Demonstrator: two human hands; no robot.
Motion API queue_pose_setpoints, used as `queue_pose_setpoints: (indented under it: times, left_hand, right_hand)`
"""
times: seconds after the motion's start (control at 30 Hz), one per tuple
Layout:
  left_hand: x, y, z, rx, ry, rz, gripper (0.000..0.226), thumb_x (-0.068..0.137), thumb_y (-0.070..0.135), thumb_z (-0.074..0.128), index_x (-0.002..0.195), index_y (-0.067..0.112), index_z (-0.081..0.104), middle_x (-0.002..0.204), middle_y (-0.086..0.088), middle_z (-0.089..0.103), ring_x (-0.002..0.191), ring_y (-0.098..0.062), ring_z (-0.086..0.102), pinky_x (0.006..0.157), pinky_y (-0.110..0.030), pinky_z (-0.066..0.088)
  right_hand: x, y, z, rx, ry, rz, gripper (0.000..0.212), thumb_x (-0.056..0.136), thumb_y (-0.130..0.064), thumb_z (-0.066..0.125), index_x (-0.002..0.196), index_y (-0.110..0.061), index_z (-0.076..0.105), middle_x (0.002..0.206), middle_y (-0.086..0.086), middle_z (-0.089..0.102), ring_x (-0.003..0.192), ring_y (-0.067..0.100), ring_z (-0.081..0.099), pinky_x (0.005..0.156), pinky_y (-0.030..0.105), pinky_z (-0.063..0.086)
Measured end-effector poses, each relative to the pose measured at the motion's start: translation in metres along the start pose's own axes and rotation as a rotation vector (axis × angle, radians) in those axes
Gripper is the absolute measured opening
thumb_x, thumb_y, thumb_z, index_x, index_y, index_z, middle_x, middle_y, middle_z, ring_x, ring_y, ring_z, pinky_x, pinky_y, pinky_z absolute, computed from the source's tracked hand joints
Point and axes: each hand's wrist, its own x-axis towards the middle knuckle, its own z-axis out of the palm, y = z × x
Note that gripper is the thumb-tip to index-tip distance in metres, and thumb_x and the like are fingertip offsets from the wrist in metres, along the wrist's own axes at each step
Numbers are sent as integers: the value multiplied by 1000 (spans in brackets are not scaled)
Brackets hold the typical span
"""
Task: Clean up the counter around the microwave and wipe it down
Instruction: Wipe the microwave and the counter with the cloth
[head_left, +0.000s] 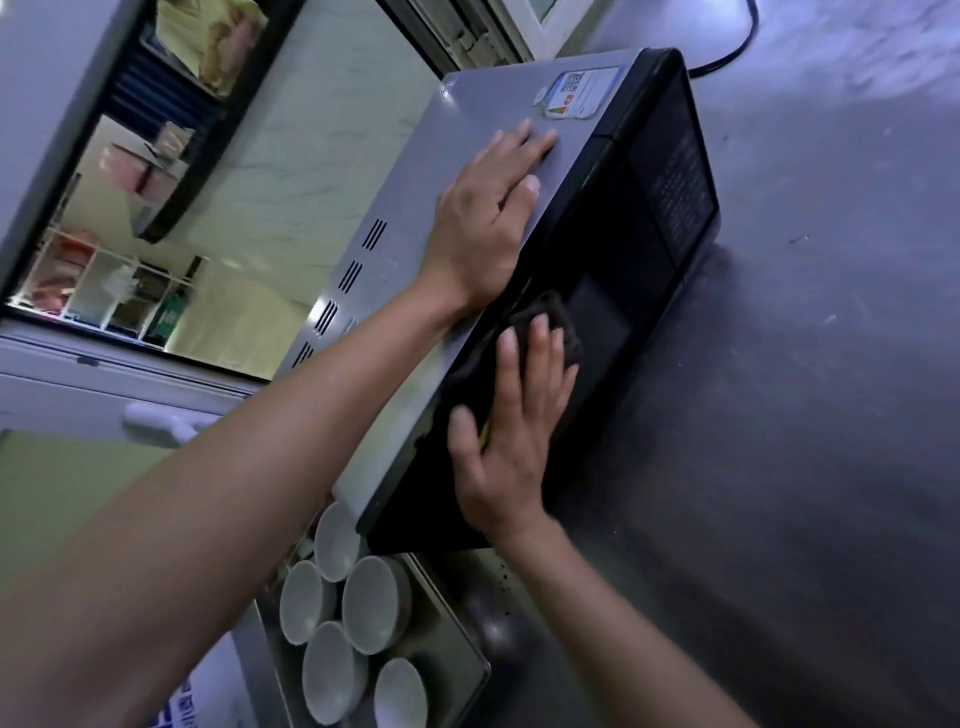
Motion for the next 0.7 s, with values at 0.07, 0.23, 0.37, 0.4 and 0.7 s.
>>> queue_pose_setpoints:
  times: [0.07,0.23,0.37,0.4,0.7]
  left_hand:
    - [0,2,0,4,3,4,54,94,38,34,144,26,53,156,-1,43,147,-17,33,119,-49,27]
    - [1,-1,1,21,10,20,52,96,37,35,145,27,52,157,0,42,147,-16,33,117,-54,28]
    - [1,2,0,43,17,13,51,97,34,36,145,28,51,157,3,41,147,-14,33,116,-56,28]
    - [1,3,0,41,19,11,50,97,33,36,145,28,51,157,4,41,147,-14,33,116,-56,28]
    - [2,5,0,63,39,35,50,98,31,36,145,26,51,156,2,42,145,-16,36,114,-56,31]
  right_hand:
    - [39,11,-9,-2,54,54,70,93,-37,44,155,-12,25,163,19,18,153,37,10,119,64,5]
    - [134,42,-33,6,152,156,70,94,-40,37,155,-7,28,164,16,18,154,30,11,120,61,5]
    - [196,73,-50,24,228,209,69,94,-41,35,155,-9,29,164,12,22,153,27,17,119,61,9]
    - [205,80,-53,26,236,218,69,94,-42,35,155,-10,30,164,11,24,152,26,18,119,60,10]
    - [186,81,-50,29,213,289,69,96,-40,33,158,-13,21,167,6,12,155,20,6,121,59,2]
